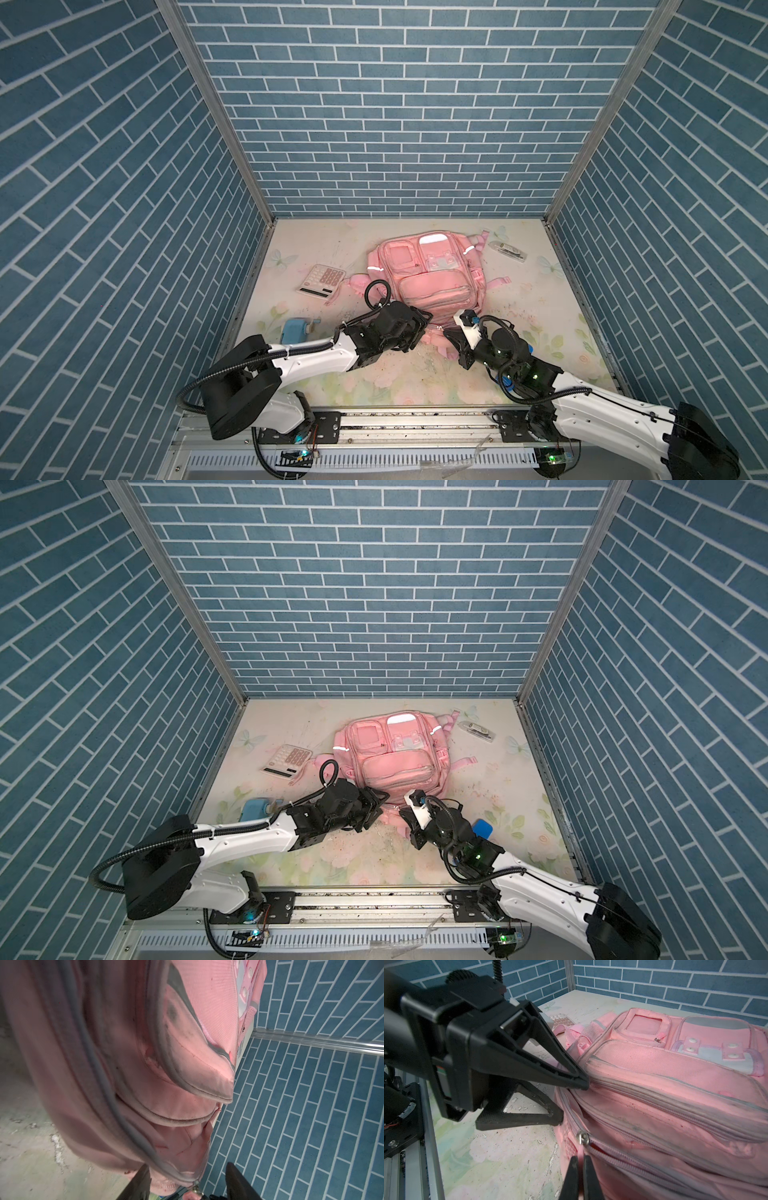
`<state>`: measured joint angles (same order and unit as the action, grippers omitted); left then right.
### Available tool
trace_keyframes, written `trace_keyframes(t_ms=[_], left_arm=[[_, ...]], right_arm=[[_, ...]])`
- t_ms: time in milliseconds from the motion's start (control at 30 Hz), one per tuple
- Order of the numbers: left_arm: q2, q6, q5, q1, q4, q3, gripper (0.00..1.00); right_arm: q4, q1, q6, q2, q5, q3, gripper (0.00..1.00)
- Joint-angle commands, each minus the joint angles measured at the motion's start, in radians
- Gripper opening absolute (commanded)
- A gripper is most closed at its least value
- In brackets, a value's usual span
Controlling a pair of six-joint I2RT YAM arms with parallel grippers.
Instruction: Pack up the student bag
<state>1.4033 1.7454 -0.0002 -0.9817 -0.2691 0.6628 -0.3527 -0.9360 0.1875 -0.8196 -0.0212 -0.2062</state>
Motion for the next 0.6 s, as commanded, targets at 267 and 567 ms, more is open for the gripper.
trace_keyframes(t_ms=[267,567], left_arm=[[0.055,0.009,-0.053,0.023,-0.108,-0.051,0.18],[-0.067,-0.156,0.022,0.139,-0.015,-0.090,0.00]], right_arm=[[0.076,-0.032,0.109,-0.010,0.056,-0.078,0.00],[0.217,-0.025,0.166,0.051,0.220,-0.128,0.00]])
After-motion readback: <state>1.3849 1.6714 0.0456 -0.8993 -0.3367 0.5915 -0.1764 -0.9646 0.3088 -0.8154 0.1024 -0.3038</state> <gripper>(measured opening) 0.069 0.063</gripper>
